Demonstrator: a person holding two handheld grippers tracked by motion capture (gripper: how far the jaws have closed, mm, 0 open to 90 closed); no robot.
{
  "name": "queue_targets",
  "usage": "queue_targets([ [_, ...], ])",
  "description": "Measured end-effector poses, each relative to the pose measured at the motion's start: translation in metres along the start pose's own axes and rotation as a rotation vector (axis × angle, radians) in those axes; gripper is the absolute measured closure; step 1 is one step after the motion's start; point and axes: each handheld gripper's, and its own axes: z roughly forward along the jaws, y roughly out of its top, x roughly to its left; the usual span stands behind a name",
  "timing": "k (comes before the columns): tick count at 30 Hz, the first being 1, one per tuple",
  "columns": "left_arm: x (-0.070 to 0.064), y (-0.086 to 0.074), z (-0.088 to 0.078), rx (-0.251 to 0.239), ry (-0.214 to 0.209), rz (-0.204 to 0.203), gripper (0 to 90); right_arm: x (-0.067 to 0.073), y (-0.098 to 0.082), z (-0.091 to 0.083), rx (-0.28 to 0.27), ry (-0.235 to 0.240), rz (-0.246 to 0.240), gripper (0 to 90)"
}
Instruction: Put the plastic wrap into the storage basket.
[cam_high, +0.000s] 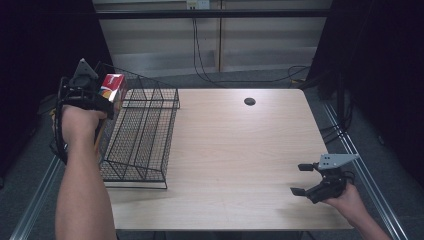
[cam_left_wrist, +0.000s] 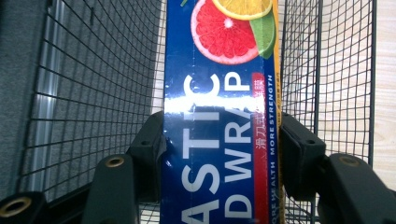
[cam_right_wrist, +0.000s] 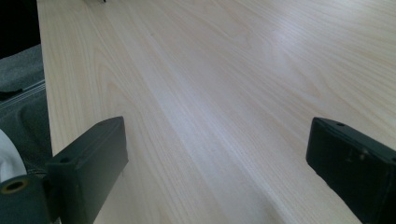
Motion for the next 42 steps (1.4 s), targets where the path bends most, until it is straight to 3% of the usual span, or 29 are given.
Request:
queue_targets([
  [12,-0.006,0.002,0.010,0.042,0.013,0.026,43.2,0.001,0.000,0.001,0.005,0.006,0.000,5.3],
  [17,-0.006,0.002,0.014,0.051,0.016,-0.006,42.4,0.002,-0.001,-0.001,0.007,0.003,-0.002,5.2],
  [24,-0.002,0.000,0.017,0.044,0.011,-0.011,41.1,0.003,-0.002,-0.002,0.004,-0.002,-0.007,5.2],
  [29,0.000,-0.002,0.023,0.074,0.015,-0.007,39.5,0.003,-0.003,-0.002,0.005,-0.005,-0.006,5.2],
  [31,-0.004,0.001,0.015,0.007,0.009,-0.004,40.4,0.003,-0.003,-0.001,0.010,-0.001,-0.008,5.2],
  [33,-0.005,0.003,0.009,-0.015,0.024,0.010,38.6,0.004,-0.003,-0.001,0.012,0.000,-0.005,5.2],
  [35,-0.008,0.006,0.002,-0.018,-0.023,0.012,36.6,0.004,-0.002,0.000,0.016,0.000,-0.011,5.2],
  [37,-0.014,0.007,-0.002,-0.026,-0.021,0.027,35.6,0.004,-0.002,0.000,0.017,0.002,-0.011,5.2],
  [42,-0.026,0.008,-0.009,-0.055,-0.063,0.051,32.7,0.005,-0.002,-0.001,0.013,0.003,-0.010,5.2],
])
